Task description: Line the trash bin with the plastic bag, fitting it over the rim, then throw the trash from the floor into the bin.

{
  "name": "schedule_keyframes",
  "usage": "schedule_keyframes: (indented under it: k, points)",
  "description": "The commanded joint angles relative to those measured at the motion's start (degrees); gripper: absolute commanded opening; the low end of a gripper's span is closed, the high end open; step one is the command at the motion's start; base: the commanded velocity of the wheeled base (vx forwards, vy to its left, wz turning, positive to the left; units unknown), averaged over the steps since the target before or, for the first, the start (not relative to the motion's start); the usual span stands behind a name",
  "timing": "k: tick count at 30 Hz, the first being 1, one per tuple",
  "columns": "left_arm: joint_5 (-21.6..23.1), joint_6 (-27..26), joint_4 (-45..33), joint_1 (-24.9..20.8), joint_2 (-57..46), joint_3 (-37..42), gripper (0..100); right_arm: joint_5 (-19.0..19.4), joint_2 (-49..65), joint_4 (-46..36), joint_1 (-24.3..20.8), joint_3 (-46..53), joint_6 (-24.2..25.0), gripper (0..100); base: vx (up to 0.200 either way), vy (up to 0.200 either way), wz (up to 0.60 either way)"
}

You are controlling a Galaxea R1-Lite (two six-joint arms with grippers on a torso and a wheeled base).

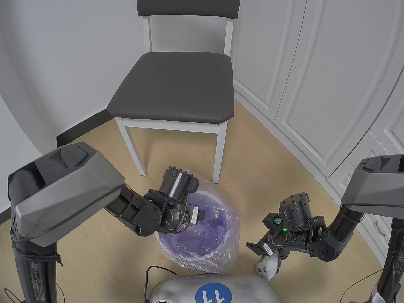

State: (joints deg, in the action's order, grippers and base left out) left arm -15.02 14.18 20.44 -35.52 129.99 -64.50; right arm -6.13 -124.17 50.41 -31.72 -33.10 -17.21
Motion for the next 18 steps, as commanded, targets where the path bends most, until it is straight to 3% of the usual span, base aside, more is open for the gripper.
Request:
schedule_keyframes:
  k: [1, 18]
  points:
    - [-0.71, 0.15, -1.64, -1.83, 2.38, -0.98, 100, -0.02, -0.72, 0.04, 0.34, 0.05, -0.1, 100, 0.0, 0.0, 0.0]
    - [-5.11, 2.52, -14.73, -3.06, 6.07, -7.48, 100, -0.02, -0.54, 0.13, 0.87, -0.13, -0.1, 100, 0.0, 0.0, 0.0]
